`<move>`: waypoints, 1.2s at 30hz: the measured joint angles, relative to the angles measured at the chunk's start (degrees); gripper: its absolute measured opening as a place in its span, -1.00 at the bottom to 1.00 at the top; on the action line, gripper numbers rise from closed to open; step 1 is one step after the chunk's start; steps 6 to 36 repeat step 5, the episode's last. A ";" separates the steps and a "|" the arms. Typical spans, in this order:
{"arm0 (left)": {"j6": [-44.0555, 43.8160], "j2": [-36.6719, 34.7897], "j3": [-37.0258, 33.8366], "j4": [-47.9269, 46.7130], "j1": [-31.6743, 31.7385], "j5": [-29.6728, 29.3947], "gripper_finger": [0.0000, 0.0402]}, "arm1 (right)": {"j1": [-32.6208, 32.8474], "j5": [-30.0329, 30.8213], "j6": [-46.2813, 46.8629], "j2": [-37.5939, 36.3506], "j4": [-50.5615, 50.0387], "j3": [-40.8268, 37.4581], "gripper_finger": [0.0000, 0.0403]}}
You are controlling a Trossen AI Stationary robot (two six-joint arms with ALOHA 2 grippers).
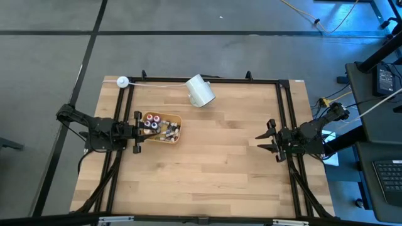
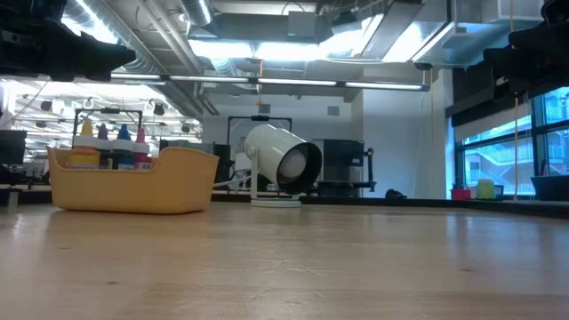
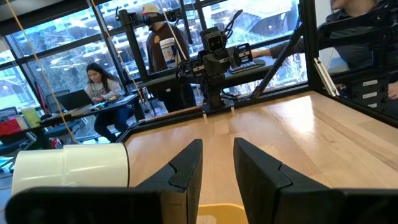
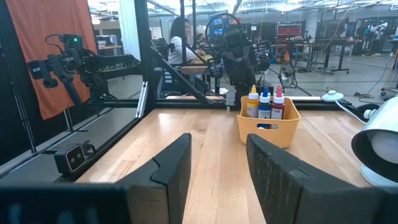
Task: Pick & Place food coloring
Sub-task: Return to Home Position
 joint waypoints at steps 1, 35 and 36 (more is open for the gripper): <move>0.00 0.00 0.00 0.00 0.00 0.00 -0.56 | 0.00 0.00 0.00 0.00 0.00 0.00 -0.22; 0.00 0.00 0.00 0.00 0.00 0.00 -0.56 | 0.00 0.00 0.01 0.00 0.02 0.00 -0.22; 0.00 0.00 0.00 0.00 0.00 0.00 -0.56 | 0.00 0.00 0.01 0.00 0.02 0.00 -0.22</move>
